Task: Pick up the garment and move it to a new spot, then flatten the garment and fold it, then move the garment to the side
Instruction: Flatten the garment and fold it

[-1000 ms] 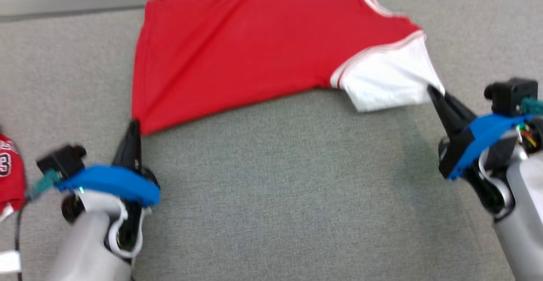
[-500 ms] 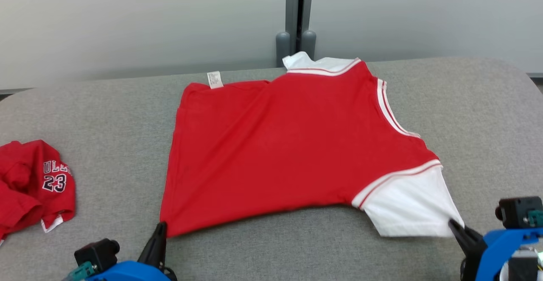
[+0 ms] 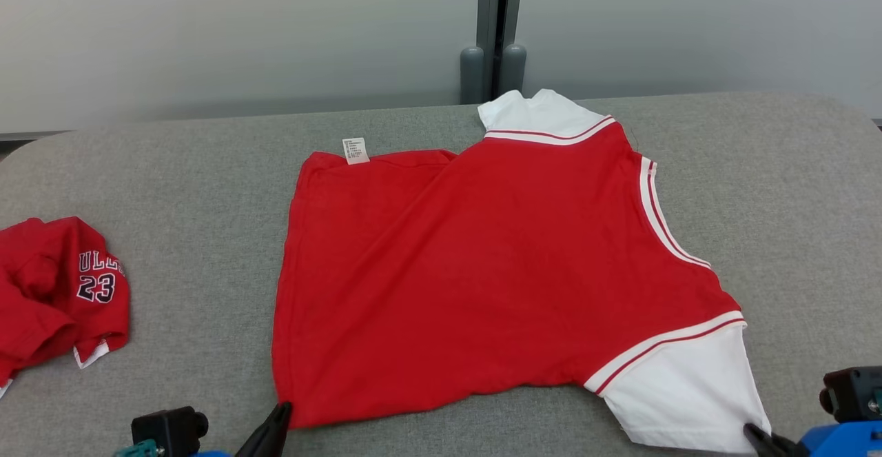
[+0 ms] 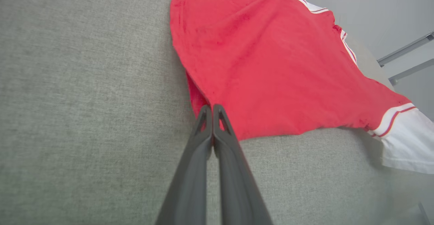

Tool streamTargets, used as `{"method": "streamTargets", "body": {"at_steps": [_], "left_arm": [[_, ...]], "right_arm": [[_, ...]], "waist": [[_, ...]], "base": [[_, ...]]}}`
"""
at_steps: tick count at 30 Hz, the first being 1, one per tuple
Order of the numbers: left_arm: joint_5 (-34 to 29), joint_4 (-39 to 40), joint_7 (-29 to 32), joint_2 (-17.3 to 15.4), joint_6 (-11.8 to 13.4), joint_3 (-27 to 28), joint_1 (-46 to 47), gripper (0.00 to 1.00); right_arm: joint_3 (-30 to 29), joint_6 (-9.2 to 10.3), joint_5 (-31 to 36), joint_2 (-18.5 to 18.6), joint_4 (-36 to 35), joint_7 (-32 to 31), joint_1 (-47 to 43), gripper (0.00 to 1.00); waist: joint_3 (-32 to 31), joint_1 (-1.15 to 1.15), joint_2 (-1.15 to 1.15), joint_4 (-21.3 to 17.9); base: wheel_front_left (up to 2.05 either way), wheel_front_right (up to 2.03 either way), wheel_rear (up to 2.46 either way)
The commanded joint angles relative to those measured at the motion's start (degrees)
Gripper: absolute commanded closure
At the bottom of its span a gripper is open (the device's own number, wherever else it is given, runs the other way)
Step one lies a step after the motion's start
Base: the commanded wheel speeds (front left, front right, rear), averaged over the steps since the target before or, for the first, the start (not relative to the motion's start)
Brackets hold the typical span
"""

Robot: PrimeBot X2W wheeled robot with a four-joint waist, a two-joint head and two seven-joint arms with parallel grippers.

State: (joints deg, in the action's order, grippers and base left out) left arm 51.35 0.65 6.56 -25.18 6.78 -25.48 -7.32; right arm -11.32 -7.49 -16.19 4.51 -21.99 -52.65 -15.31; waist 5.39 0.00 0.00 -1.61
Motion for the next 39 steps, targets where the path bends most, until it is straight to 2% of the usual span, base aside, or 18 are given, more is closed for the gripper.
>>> {"method": "streamTargets", "body": {"at_steps": [1, 5, 10, 13, 15, 19, 28, 39], "left_arm": [[0.34, 0.73, 0.49, -0.37, 0.23, 0.31, 0.66, 1.0], [0.86, 3.61, 3.56, -1.65, -0.17, 0.63, 4.32, 1.0], [4.73, 3.81, 6.98, 0.16, -0.55, 1.84, 9.68, 1.0], [7.99, 2.4, 8.37, 1.76, -1.16, 3.34, 13.09, 1.0], [9.68, 0.74, 9.89, 2.39, -1.43, 3.62, 15.36, 1.0], [10.13, -2.78, 11.65, 2.24, -2.34, 3.61, 19.49, 1.0], [8.5, -10.27, 9.43, 3.09, -3.92, 4.01, 25.69, 1.0], [5.64, -16.06, 4.66, 5.0, -5.73, 2.95, 28.31, 1.0]], "right_arm": [[-0.04, -0.01, 0.3, -0.16, -0.42, 0.37, 1.11, 1.0], [1.14, -0.01, 0.31, 1.87, -0.4, 1.25, 5.8, 1.0], [2.47, -0.01, -1.27, 4.0, 2.22, 3.62, 13.47, 1.0], [3.74, -0.01, -2.82, 5.32, 4.48, 4.62, 17.76, 1.0], [5.78, -0.01, -2.68, 7.91, 6.03, 5.39, 20.54, 1.0], [8.21, -0.01, -4.13, 10.36, 9.34, 7.41, 25.52, 1.0], [12.14, -0.02, -5.21, 13.62, 16.76, 14.43, 34.76, 1.0], [14.76, -0.02, -5.14, 15.65, 22.8, 21.71, 40.31, 1.0]], "waist": [[0.22, 0.0, 0.0, -0.03], [1.43, 0.0, 0.0, -0.2], [3.1, 0.0, 0.0, 0.0], [4.41, 0.0, 0.0, 0.21], [5.25, 0.0, 0.0, 0.29], [6.78, 0.0, 0.0, 0.19], [9.92, 0.0, 0.0, 0.03], [12.69, 0.0, 0.0, 1.32]], "base": [[0.0, 0.0, 0.0], [0.0, 0.0, 0.0], [0.0, 0.0, 0.0], [0.0, 0.0, 0.0], [0.0, 0.0, 0.0], [0.0, 0.0, 0.0], [0.0, 0.0, 0.0], [0.0, 0.0, 0.0]]}}
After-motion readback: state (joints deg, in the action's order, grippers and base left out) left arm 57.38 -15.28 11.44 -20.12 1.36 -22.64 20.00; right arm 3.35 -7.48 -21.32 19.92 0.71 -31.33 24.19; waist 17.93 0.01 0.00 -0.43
